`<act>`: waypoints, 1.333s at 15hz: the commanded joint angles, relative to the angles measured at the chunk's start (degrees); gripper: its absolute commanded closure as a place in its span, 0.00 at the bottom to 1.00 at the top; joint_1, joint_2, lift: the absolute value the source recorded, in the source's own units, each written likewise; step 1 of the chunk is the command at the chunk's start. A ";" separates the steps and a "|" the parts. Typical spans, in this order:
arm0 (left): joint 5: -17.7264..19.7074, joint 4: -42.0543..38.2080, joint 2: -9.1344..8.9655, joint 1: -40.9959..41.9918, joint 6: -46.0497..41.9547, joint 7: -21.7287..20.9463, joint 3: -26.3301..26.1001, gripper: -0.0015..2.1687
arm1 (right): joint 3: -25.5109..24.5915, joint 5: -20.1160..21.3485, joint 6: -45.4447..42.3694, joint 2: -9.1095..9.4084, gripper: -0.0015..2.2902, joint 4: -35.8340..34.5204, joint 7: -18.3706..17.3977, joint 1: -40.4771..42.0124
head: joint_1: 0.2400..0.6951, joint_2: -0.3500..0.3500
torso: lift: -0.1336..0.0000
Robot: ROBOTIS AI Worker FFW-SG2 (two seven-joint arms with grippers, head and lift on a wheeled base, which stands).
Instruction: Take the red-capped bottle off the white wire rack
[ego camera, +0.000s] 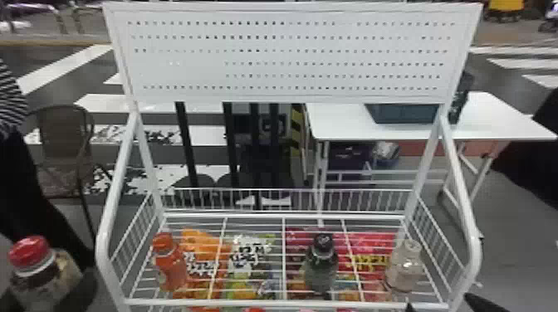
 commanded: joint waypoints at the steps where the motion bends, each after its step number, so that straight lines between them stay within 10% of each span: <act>1: 0.00 -0.41 -0.23 0.04 -0.01 -0.06 0.26 0.83 | 0.03 0.01 0.01 0.05 0.07 -0.21 0.00 0.21 | 0.57 0.50 | 1.00; 20: 0.09 -0.23 -1.46 -0.05 -0.19 -0.77 0.26 0.83 | -0.68 0.10 1.95 0.05 0.07 -2.15 0.09 0.47 | 0.57 0.50 | 1.00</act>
